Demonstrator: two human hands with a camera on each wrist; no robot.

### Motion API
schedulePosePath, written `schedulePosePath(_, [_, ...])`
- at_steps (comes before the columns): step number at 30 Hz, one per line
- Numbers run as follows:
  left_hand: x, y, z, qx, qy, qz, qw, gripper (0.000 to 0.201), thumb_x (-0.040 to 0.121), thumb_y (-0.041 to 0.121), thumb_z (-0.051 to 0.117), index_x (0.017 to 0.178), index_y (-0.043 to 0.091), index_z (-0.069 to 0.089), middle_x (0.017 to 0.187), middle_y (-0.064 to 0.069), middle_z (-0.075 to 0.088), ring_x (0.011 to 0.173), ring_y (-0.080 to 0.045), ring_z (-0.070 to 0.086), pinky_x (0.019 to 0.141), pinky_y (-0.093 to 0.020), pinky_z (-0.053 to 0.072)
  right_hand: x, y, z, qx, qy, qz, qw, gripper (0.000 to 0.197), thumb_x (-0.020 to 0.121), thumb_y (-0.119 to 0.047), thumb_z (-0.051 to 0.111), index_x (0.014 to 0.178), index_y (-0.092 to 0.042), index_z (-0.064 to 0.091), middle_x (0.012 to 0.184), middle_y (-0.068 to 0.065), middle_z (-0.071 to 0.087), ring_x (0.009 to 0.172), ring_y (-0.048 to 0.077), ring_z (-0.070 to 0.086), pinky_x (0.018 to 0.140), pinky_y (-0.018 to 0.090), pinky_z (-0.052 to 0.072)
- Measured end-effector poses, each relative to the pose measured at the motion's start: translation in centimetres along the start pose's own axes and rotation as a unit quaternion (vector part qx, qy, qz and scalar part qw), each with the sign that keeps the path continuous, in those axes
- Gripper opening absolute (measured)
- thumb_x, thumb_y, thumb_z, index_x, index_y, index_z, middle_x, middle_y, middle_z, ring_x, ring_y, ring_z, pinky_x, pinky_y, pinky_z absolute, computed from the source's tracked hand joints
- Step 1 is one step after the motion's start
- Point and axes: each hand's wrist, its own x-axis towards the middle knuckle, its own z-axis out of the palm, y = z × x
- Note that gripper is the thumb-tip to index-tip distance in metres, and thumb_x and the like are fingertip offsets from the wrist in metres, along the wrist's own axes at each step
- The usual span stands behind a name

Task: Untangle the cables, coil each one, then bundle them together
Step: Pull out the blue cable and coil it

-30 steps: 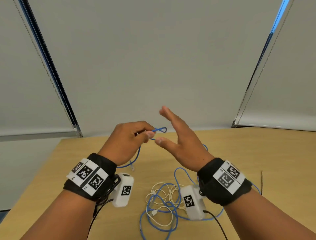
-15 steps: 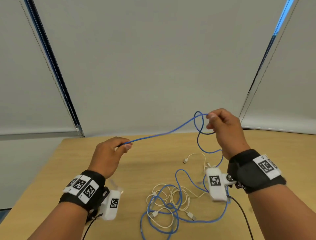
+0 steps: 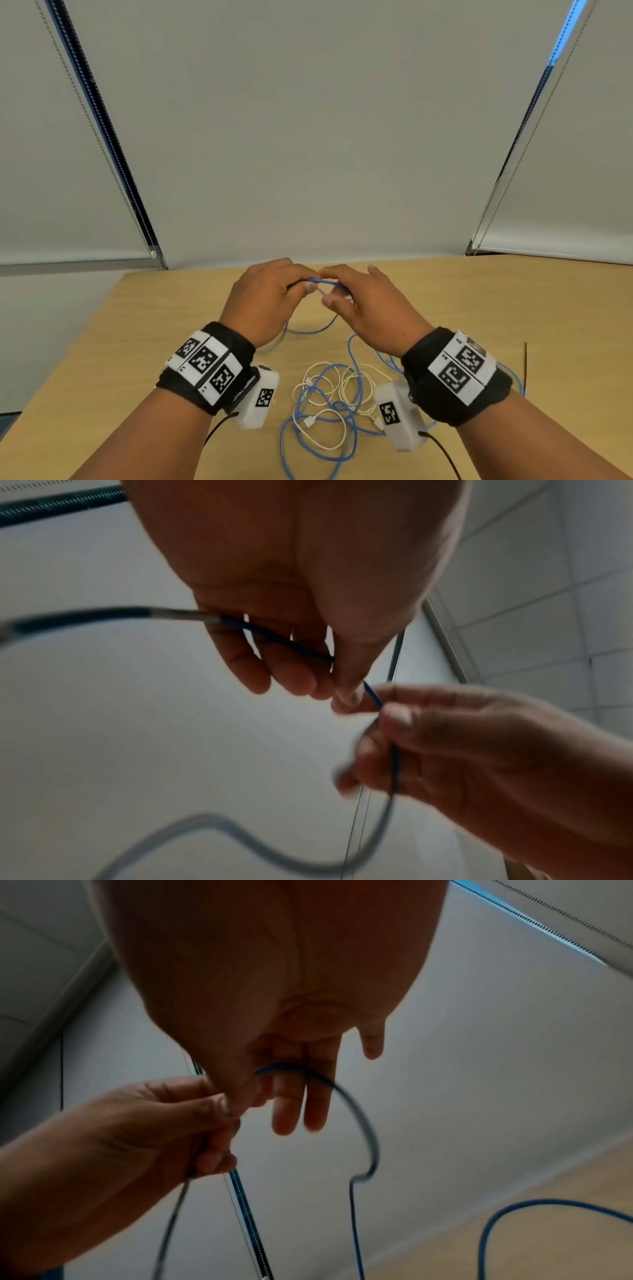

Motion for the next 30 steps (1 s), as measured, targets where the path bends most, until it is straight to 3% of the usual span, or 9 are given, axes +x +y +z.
schedulePosePath(4, [-0.1,-2.1,-0.4,-0.132,0.027,-0.119,0.984,0.01,0.089,0.016,0.072,0.088,0.025,0.077,0.071,0.006,0.071,0.063,-0.009,0.065,0.065,-0.026,0.055,0.1,1.5,-1.7,0.15,0.103,0.042,0.982,0.012,0.101,-0.025,0.056,0.093,-0.025,0.065,0.071,0.002,0.063,0.065,0.017,0.064,0.066,0.033,0.054])
schedulePosePath(8, [-2.0,-3.7,-0.2,-0.346,0.002,-0.239,0.907,0.011,0.091,0.014,0.072,0.081,0.013,0.077,0.064,-0.003,0.064,0.056,-0.017,0.059,0.058,-0.026,0.055,0.3,3.4,-2.9,0.237,0.132,0.096,0.958,0.013,0.099,-0.023,0.059,0.087,-0.025,0.063,0.075,-0.007,0.058,0.066,0.012,0.054,0.064,0.033,0.057])
schedulePosePath(13, [-3.7,-4.3,0.9,-0.334,-0.072,-0.262,0.902,0.019,0.095,0.017,0.067,0.079,0.013,0.077,0.062,-0.001,0.061,0.055,-0.018,0.059,0.057,-0.025,0.054,0.1,5.5,-2.3,0.342,0.17,0.134,0.915,0.014,0.098,-0.016,0.061,0.085,-0.021,0.065,0.069,-0.018,0.055,0.055,0.006,0.049,0.056,0.026,0.051])
schedulePosePath(18, [-4.9,-4.6,0.9,-0.364,-0.081,-0.296,0.879,0.025,0.097,0.019,0.063,0.075,0.012,0.074,0.06,-0.002,0.051,0.051,-0.018,0.054,0.062,-0.033,0.055,-0.2,7.9,-1.6,0.394,0.207,0.268,0.855,0.014,0.097,-0.018,0.06,0.084,-0.02,0.062,0.068,-0.003,0.044,0.052,0.013,0.038,0.051,0.032,0.043])
schedulePosePath(20, [-4.7,-4.1,0.9,-0.471,-0.056,-0.327,0.818,0.027,0.098,0.021,0.061,0.073,0.012,0.069,0.062,-0.005,0.05,0.05,-0.018,0.052,0.062,-0.034,0.055,-0.5,8.4,-0.7,0.357,0.191,0.28,0.871,0.012,0.096,-0.02,0.059,0.085,-0.02,0.061,0.072,0.0,0.046,0.057,0.017,0.04,0.053,0.033,0.042])
schedulePosePath(22, [-4.1,-3.5,0.5,-0.615,0.004,-0.349,0.707,0.029,0.099,0.029,0.056,0.074,0.016,0.063,0.062,-0.004,0.055,0.052,-0.018,0.059,0.062,-0.034,0.058,-0.9,8.2,0.5,0.285,0.156,0.257,0.91,0.011,0.094,-0.022,0.062,0.083,-0.021,0.062,0.07,0.0,0.052,0.059,0.018,0.045,0.055,0.033,0.042])
schedulePosePath(25, [-2.9,-3.4,-0.4,-0.743,0.113,-0.299,0.588,0.034,0.102,0.037,0.048,0.077,0.017,0.06,0.077,-0.003,0.072,0.079,-0.021,0.075,0.072,-0.035,0.062,-2.0,6.7,3.0,0.179,0.048,0.189,0.964,0.011,0.091,-0.025,0.067,0.081,-0.024,0.066,0.06,-0.007,0.054,0.052,0.007,0.045,0.057,0.027,0.04])
schedulePosePath(27, [-2.2,-3.2,-1.0,-0.76,0.154,-0.255,0.578,0.035,0.104,0.036,0.043,0.082,0.016,0.061,0.101,-0.009,0.077,0.104,-0.026,0.073,0.082,-0.04,0.061,-2.8,4.9,4.7,0.143,-0.04,0.131,0.98,0.01,0.093,-0.03,0.067,0.084,-0.027,0.065,0.057,-0.009,0.053,0.05,0.004,0.044,0.056,0.024,0.039])
schedulePosePath(30, [-1.6,-3.1,-1.3,-0.713,0.195,-0.228,0.634,0.028,0.106,0.029,0.039,0.092,0.014,0.059,0.124,-0.018,0.07,0.119,-0.031,0.066,0.095,-0.051,0.054,-3.4,1.8,6.3,0.153,-0.136,0.057,0.977,0.005,0.095,-0.033,0.064,0.098,-0.03,0.066,0.059,-0.011,0.055,0.053,0.002,0.049,0.058,0.018,0.039])
